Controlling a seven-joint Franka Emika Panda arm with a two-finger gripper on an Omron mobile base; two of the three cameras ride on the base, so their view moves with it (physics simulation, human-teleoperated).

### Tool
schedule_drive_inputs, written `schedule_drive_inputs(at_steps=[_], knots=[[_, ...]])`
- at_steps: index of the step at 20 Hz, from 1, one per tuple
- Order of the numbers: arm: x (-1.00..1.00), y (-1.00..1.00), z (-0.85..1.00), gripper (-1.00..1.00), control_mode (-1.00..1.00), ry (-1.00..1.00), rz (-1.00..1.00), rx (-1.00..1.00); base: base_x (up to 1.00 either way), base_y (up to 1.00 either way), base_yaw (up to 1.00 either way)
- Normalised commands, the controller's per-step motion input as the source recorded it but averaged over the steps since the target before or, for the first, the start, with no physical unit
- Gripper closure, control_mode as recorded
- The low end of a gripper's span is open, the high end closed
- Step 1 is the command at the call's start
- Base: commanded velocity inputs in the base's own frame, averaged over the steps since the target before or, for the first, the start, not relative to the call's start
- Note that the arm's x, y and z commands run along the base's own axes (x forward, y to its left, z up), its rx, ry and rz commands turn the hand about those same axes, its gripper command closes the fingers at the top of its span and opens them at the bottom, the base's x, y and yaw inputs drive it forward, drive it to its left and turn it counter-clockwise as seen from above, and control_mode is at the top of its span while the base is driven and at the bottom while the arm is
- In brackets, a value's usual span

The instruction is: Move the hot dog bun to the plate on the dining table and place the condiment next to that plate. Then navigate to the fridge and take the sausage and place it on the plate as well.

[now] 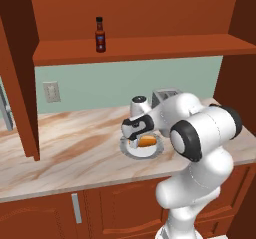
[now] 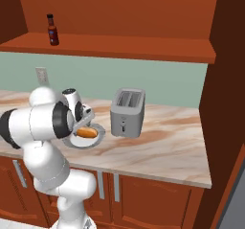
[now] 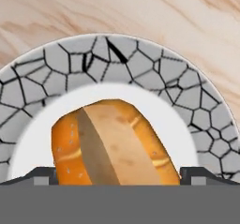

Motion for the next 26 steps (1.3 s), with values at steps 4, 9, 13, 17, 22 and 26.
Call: schedule_drive_inputs(at_steps=[4,9,13,17,22,26], knots=[[0.00,0.00,-0.49,-1.00,-1.00,0.00,0.05,-0.02,0.00,0.00,0.00],[0.01,0.00,-0.54,1.00,-1.00,0.00,0.03,-0.01,0.00,0.00,0.00],[-0.07,-0.09,-0.12,1.00,-1.00,-0.02,0.00,0.00,0.00,0.00,0.00],[-0.46,0.00,0.89,1.00,-1.00,-0.14,0.00,0.00,0.00,0.00,0.00],[-0.56,0.00,1.00,1.00,-1.00,-0.06,-0.02,0.01,0.00,0.00,0.00],[-0.41,-0.01,1.00,1.00,-1.00,0.03,-0.15,0.08,0.00,0.00,0.00]])
